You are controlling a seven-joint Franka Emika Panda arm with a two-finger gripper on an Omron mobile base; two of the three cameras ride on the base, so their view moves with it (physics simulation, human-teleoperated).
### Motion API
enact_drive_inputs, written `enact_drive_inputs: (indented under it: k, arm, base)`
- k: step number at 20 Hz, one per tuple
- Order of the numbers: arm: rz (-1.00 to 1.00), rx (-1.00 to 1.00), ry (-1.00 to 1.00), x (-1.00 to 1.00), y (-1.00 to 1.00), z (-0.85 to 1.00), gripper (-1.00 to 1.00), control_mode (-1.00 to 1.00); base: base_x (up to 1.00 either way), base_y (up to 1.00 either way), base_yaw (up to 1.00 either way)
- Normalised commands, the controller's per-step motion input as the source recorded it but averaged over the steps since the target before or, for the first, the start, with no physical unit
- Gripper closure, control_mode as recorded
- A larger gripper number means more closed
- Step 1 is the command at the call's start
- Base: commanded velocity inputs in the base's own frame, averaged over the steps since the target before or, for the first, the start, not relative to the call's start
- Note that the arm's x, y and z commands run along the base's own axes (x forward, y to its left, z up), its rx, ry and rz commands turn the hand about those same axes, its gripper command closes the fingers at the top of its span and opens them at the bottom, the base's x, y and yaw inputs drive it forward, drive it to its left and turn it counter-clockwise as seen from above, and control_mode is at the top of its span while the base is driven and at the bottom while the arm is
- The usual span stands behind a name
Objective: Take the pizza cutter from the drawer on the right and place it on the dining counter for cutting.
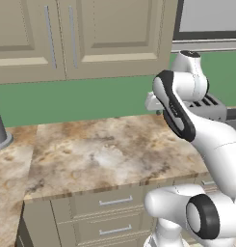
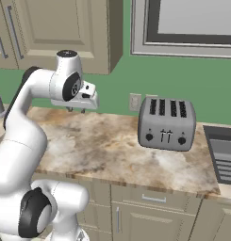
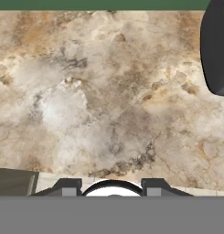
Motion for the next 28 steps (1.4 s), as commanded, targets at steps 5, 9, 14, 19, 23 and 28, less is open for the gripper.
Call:
enact_drive_inputs:
  k: [5, 9, 14, 19, 23, 28]
  arm:
    - [-0.01, 0.00, 0.00, -0.37, -0.03, -0.01, -1.00, -1.00]
    - [-0.03, 0.00, 0.00, -0.45, -0.06, -0.10, -1.00, -1.00]
    - [-0.02, 0.00, 0.00, -0.37, -0.06, -0.09, -1.00, -1.00]
    - [-0.04, 0.00, 0.00, -0.29, -0.08, -0.06, -1.00, -1.00]
    - [-0.16, 0.00, -0.01, -0.16, -0.19, -0.11, -1.00, -1.00]
    - [-0.17, 0.03, 0.00, -0.14, -0.41, -0.03, -1.00, -1.00]
  base:
    - [0.00, 0.00, 0.00]
    - [0.00, 0.00, 0.00]
    - [0.00, 0.00, 0.00]
    - [0.00, 0.00, 0.00]
    - [0.00, 0.00, 0.00]
    - [0.00, 0.00, 0.00]
